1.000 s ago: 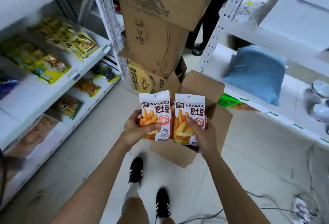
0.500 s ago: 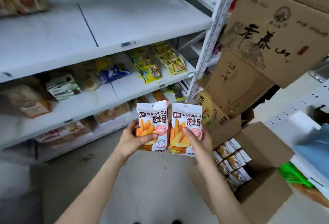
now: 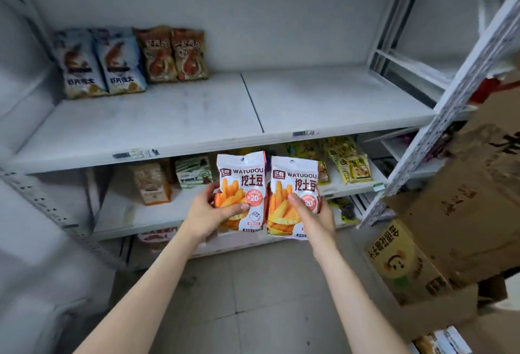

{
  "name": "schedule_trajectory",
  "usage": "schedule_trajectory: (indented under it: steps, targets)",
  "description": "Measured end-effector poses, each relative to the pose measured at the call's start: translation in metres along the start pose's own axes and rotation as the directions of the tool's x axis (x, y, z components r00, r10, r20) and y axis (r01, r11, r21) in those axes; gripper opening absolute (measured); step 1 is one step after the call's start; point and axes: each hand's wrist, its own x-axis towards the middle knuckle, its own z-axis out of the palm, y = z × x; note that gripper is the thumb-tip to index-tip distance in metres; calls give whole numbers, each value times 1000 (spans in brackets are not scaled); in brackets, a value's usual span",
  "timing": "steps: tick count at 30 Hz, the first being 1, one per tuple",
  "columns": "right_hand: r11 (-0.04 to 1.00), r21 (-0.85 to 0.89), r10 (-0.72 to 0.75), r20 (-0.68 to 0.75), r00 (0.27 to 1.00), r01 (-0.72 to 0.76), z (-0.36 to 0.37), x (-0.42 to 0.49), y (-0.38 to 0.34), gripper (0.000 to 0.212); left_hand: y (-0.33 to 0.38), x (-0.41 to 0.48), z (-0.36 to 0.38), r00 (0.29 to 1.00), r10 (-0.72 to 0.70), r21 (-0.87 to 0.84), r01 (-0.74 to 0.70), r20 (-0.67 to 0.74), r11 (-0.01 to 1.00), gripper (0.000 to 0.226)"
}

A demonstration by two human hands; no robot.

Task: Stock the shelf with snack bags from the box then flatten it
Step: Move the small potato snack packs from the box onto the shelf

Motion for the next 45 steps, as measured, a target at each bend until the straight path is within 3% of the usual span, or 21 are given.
schedule_trajectory:
  steps: [2,9,12,16,21,28,37,41,45]
  targets:
    - [1000,1,-8,26,1000,8,13,22,-15,44,15,21,-6,998,48,32,-47,-36,998,68]
    - [996,-52,-70,131,989,77,37,121,-60,29,59,107,-7,989,98,77,-90,-109,993,82]
    - [992,-77,-84,146,986,96,47,169,-75,40,72,147,0,984,99,63,-91,-149,994,91]
    - [987,-125,-77,176,981,100,66,232,-85,47,86,200,7,965,128,71,-115,-228,991,81]
    - [981,-154,-86,194,977,117,105,305,-91,46,90,272,-5,951,131,64,-117,-281,991,84]
    - [979,-126,-129,236,963,162,176,399,-91,45,88,378,-37,932,154,24,-155,-328,988,61]
    - [966,-96,-211,245,946,240,250,516,-78,77,72,508,-63,900,182,33,-184,-397,982,65]
    - [958,-59,-257,270,928,282,271,564,-69,57,69,556,-64,876,239,67,-233,-418,970,66]
    - [950,-20,-291,300,908,311,287,599,-68,55,72,590,-67,864,285,84,-276,-415,958,69]
